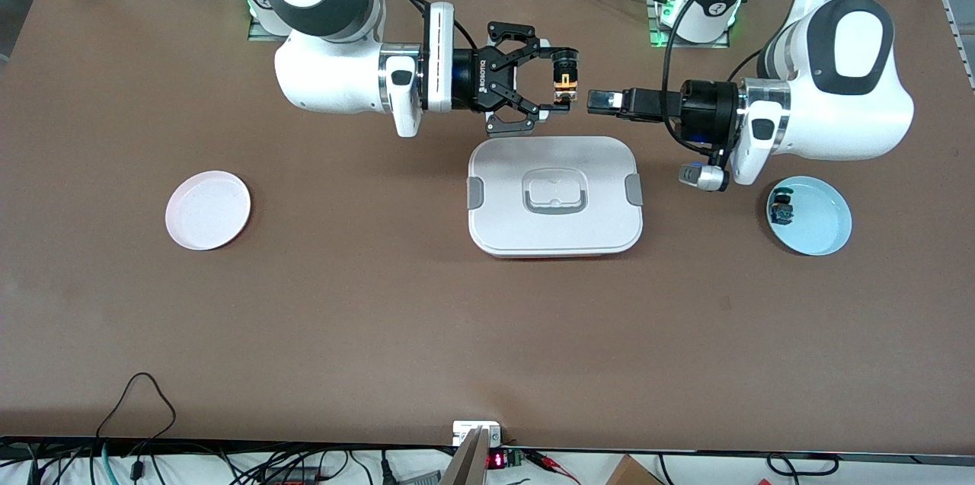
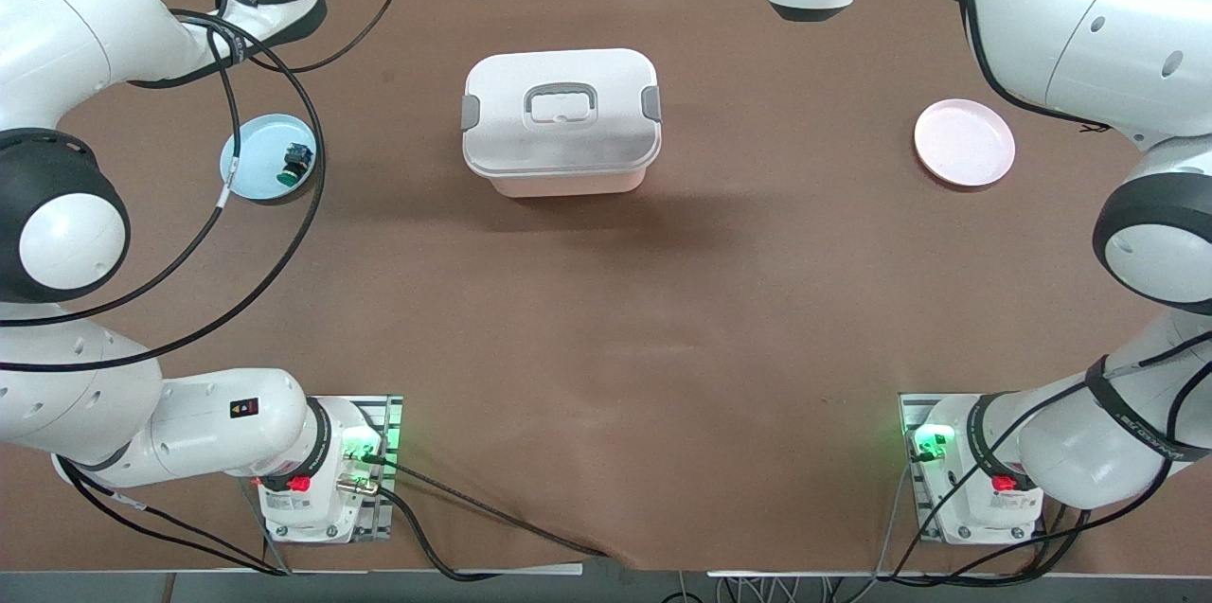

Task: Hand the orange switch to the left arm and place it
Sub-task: 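Carry the switch above the box toward the approaching left gripper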

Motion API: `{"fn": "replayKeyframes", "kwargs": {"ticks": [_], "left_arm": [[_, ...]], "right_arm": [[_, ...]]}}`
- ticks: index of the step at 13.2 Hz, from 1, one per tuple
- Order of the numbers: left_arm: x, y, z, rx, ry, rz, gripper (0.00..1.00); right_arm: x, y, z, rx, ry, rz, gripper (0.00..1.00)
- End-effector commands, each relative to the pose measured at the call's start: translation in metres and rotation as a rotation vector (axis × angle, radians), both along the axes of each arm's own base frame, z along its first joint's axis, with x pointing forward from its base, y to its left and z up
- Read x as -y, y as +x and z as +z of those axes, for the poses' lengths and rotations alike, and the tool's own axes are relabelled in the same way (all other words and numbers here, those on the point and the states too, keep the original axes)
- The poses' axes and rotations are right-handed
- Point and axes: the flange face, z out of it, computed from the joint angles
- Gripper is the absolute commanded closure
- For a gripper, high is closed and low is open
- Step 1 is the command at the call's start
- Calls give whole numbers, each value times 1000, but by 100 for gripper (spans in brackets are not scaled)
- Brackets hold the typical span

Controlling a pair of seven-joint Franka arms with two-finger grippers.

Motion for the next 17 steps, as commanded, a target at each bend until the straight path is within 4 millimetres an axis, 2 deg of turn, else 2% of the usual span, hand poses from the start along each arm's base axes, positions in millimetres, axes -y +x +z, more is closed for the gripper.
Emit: {"fn": "replayKeyframes", "kwargs": {"ticks": [1,3,6,10,12,15,17], "left_arm": [[-1,-18,19,19,10,19,0],[1,-25,34,51,20,17,0],[7,-30,40,102,30,5,0],[9,-27,31,157,21,-3,0],[9,-28,20,156,26,0,0],[15,-29,19,161,30,1,0],[16,-26,17,161,32,11,7]], "right_arm": [[-1,1,-4,12,6,-26,100],[0,2,-6,11,-7,-47,100],[-6,-3,-6,16,-11,-36,100],[-5,-2,-9,12,-14,-37,100],[-5,-1,-9,10,-11,-39,100],[-3,0,-8,8,-9,-44,100],[-2,1,-9,7,-10,-44,100]]}}
